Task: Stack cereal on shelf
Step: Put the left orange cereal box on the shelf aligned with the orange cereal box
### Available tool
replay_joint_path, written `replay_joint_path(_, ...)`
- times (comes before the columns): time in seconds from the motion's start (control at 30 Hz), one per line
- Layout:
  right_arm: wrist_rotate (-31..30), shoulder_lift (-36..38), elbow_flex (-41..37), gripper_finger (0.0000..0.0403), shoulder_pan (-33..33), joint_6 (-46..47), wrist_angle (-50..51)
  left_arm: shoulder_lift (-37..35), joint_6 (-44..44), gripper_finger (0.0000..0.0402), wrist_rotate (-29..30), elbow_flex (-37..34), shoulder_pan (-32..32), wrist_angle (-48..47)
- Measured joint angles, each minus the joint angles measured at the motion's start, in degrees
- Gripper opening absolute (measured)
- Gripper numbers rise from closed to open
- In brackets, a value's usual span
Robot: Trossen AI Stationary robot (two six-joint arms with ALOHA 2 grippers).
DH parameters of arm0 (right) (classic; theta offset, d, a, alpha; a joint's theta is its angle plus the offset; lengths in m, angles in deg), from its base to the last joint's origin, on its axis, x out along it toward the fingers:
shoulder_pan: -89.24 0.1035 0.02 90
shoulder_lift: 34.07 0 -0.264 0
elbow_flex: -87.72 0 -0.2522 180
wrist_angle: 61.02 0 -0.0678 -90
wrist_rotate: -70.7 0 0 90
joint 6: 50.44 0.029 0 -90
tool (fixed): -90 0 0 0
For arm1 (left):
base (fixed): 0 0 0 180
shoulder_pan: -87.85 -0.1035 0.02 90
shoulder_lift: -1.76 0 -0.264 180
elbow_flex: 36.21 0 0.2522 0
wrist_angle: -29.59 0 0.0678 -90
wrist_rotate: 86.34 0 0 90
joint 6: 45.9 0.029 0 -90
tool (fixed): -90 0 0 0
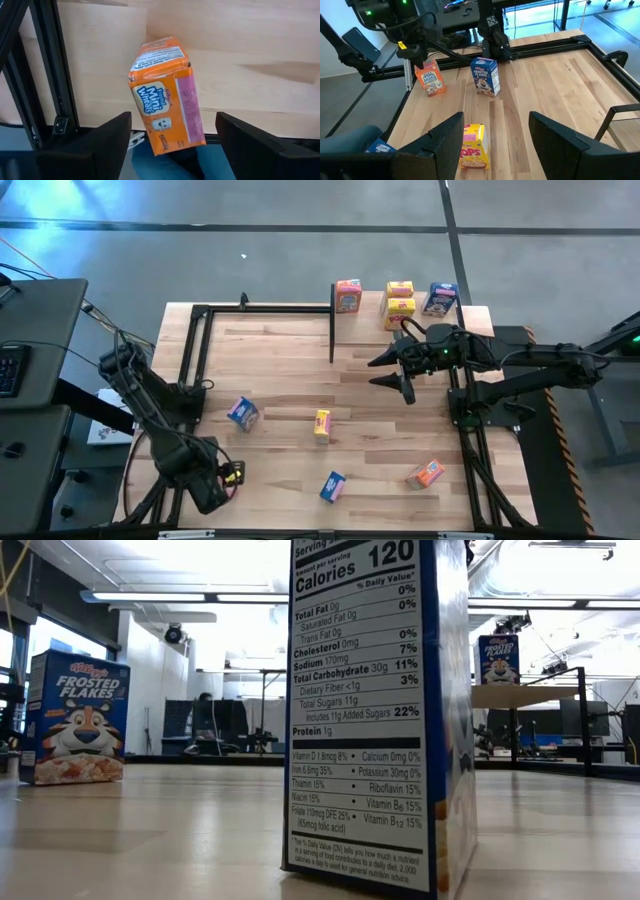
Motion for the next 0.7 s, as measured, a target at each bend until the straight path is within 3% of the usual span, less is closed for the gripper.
replay_joint_path(0.2,0.0,0.0,0.0,0.0217,0.0,0.0,0.0,1.5,0.0,0.0306,-1.9,0.0,0.0,-0.1)
replay_joint_path(0.5,0.0,0.0,0.0,0.0217,0.0,0.0,0.0,4.2,2.8,0.0307,-1.9,-0.2,-0.1,-0.2)
replay_joint_path(0.7,0.0,0.0,0.0,0.0217,0.0,0.0,0.0,5.1,4.0,0.0281,-1.9,-0.2,-0.1,-0.1)
